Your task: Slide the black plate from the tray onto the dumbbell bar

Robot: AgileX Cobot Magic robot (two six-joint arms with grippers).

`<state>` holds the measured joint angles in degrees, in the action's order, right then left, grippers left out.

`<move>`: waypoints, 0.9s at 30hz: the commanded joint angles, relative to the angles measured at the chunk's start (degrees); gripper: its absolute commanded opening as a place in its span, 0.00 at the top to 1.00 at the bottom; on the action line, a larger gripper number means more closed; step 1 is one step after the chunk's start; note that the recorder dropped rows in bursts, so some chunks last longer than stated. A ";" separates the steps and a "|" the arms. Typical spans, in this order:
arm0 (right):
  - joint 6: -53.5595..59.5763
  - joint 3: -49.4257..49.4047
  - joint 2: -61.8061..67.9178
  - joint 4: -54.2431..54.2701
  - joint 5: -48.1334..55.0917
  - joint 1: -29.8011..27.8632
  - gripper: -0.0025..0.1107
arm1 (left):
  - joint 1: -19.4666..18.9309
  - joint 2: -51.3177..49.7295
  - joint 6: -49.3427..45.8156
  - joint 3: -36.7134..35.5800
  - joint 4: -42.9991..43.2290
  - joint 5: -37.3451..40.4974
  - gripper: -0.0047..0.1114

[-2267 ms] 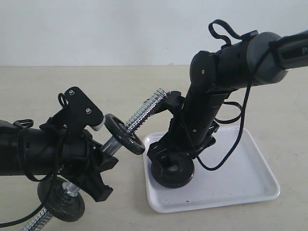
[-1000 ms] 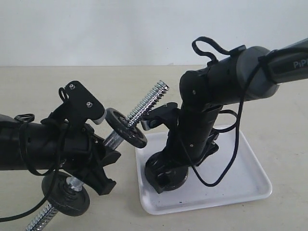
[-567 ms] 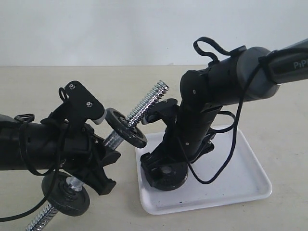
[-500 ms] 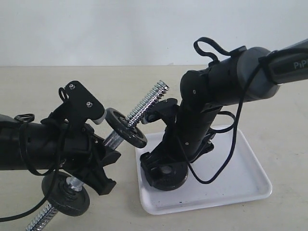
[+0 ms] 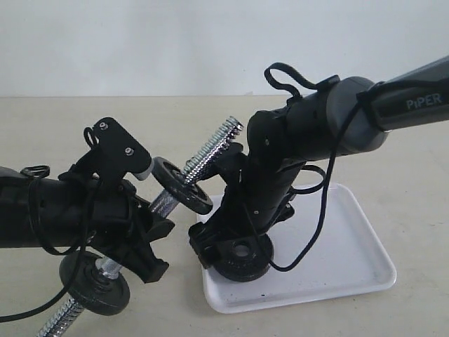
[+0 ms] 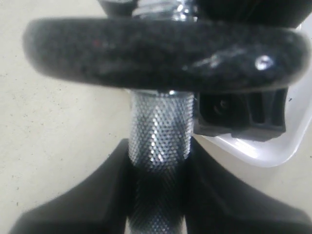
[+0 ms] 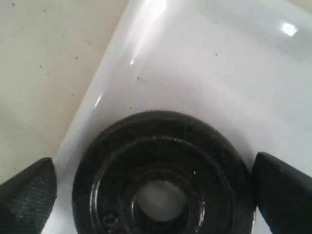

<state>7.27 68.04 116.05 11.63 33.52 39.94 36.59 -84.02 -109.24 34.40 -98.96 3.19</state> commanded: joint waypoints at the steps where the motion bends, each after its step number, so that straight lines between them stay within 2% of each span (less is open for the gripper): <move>1: -1.93 -1.36 5.15 -4.05 4.32 0.61 0.05 | 0.10 2.59 0.62 2.96 -0.99 3.11 0.92; 6: -9.36 0.19 5.04 -15.41 15.30 0.61 0.05 | 0.10 2.59 0.62 2.96 -0.99 2.71 0.92; 10: -9.68 1.95 5.04 -15.45 21.33 0.61 0.05 | 0.10 2.59 0.62 2.96 -0.99 2.71 0.92; 27: -9.95 2.04 5.04 -13.90 12.12 0.61 0.05 | 0.10 2.59 0.88 2.96 -0.99 2.87 0.92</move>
<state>-3.20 71.96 117.83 -1.13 49.60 40.42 36.59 -84.26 -109.00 34.40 -98.96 2.92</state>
